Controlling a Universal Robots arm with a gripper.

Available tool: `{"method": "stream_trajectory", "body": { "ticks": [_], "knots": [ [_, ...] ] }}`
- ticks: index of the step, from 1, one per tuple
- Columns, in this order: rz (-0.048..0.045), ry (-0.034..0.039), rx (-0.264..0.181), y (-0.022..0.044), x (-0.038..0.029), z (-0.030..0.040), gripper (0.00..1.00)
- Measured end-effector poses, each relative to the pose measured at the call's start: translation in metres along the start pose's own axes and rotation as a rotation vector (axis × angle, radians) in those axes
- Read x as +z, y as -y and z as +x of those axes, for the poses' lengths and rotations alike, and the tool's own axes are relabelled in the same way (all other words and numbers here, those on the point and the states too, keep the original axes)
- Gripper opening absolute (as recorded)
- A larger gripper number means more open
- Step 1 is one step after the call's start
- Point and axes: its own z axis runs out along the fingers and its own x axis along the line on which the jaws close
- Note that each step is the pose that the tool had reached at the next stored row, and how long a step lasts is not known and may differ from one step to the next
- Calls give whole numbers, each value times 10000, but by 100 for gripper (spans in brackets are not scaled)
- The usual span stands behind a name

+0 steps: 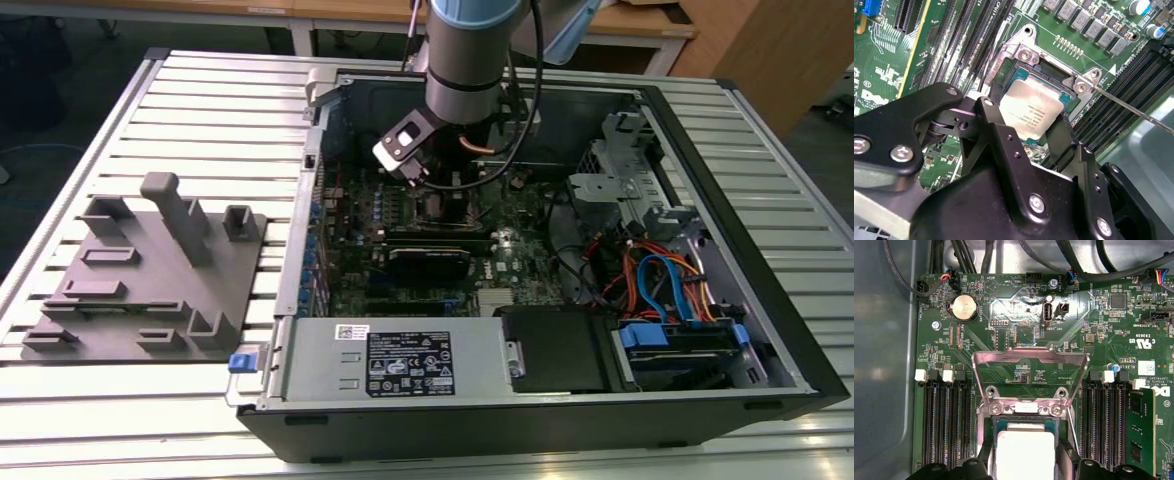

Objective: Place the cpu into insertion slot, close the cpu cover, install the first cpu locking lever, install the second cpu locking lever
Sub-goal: 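Place the cpu into insertion slot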

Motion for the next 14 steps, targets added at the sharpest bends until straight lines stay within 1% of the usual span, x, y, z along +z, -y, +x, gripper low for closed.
{"method": "stream_trajectory", "body": {
  "ticks": [3,8,14],
  "knots": [
    [0,0,0,0,-11,0,61],
    [-1,-3,0,-1,-69,3,61],
    [-1,-2,0,-4,-174,6,61]
  ]
}}
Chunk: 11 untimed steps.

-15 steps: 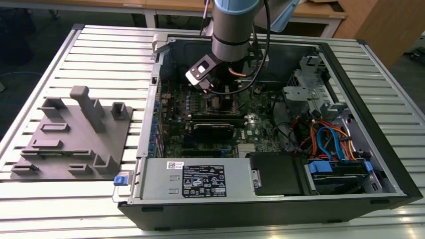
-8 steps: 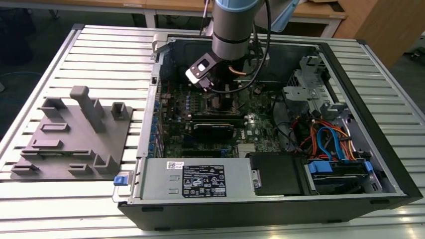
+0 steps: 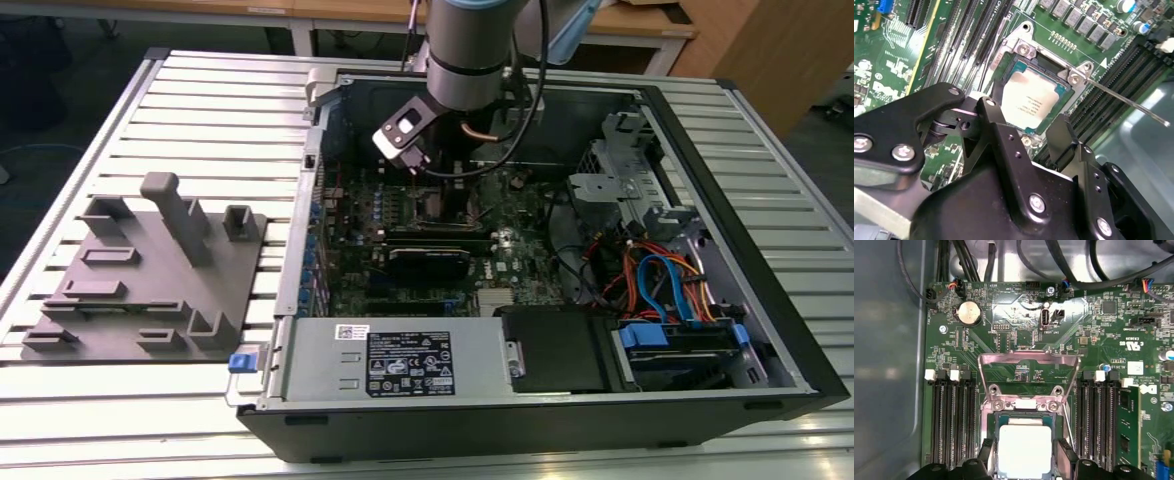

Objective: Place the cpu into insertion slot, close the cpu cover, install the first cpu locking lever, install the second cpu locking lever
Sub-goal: 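Place the cpu into insertion slot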

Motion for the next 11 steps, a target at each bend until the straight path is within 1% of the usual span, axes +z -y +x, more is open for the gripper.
{"method": "stream_trajectory", "body": {
  "ticks": [1,2,3,5,6,8,9,10,11],
  "knots": [
    [0,0,0,0,-19,1,60],
    [1,0,0,-1,-37,1,53],
    [1,0,0,-1,-53,2,53],
    [2,0,0,-2,-83,3,41],
    [2,-1,0,-2,-93,3,41],
    [3,-4,0,-2,-108,4,29],
    [3,-6,0,-2,-110,4,29],
    [2,-7,0,-3,-109,4,24],
    [2,-7,0,-3,-109,4,24]
  ]
}}
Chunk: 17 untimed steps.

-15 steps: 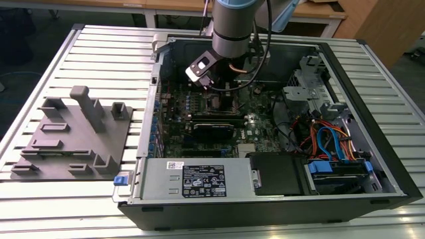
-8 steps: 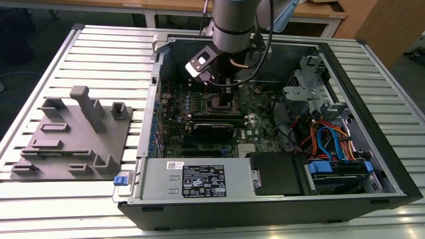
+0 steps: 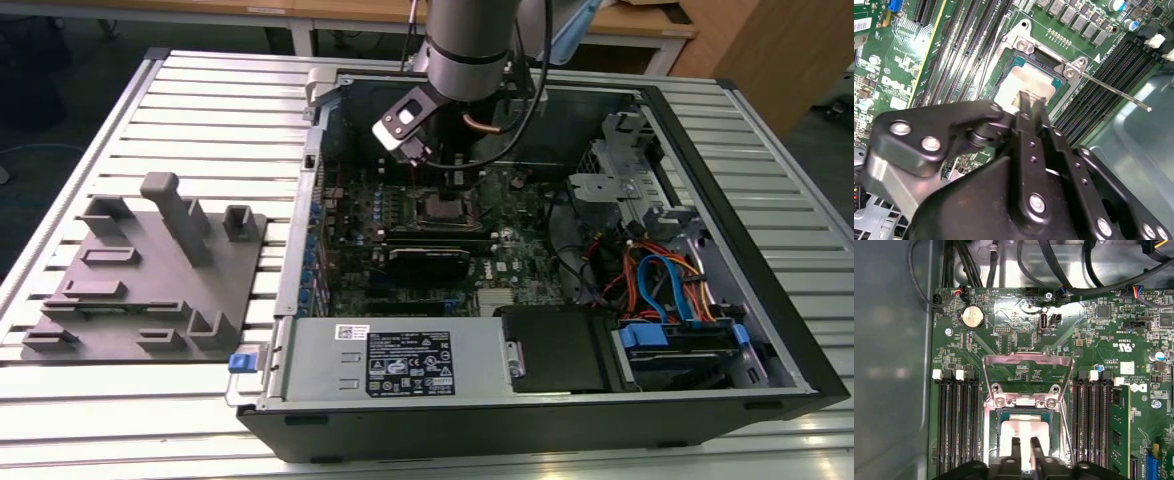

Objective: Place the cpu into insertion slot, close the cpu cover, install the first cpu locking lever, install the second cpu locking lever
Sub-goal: 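Place the cpu into insertion slot, then close the cpu cover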

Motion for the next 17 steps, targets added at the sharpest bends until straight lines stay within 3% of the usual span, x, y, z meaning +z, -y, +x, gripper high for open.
{"method": "stream_trajectory", "body": {
  "ticks": [2,17],
  "knots": [
    [2,2,0,0,-1,0,11],
    [1,2,0,0,-9,0,11]
  ]
}}
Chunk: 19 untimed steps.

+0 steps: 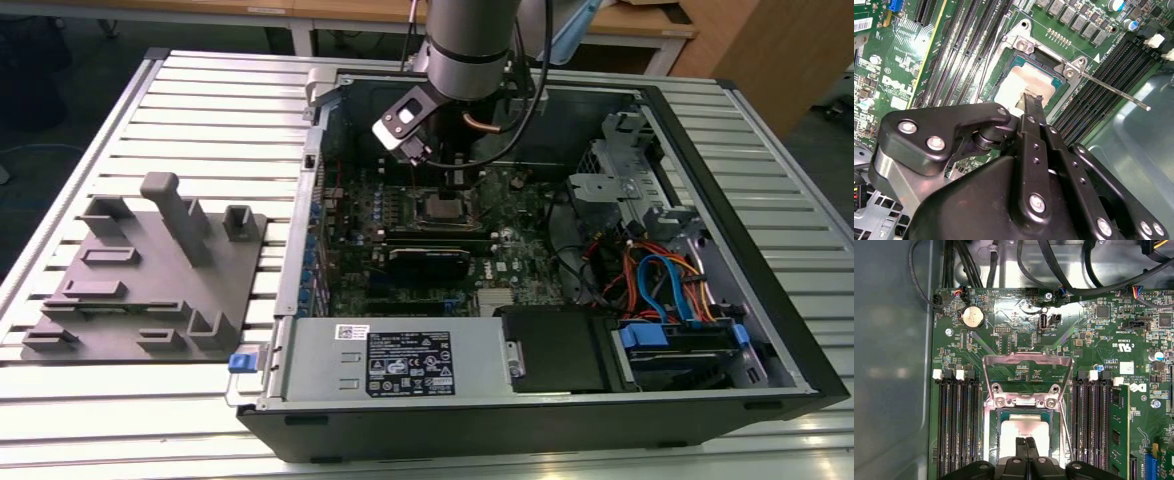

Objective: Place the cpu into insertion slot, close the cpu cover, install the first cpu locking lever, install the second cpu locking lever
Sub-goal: 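Close the cpu cover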

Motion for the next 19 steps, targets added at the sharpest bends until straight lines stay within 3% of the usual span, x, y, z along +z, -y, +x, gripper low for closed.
{"method": "stream_trajectory", "body": {
  "ticks": [19],
  "knots": [
    [1,9,-1,-4,-204,7,11]
  ]
}}
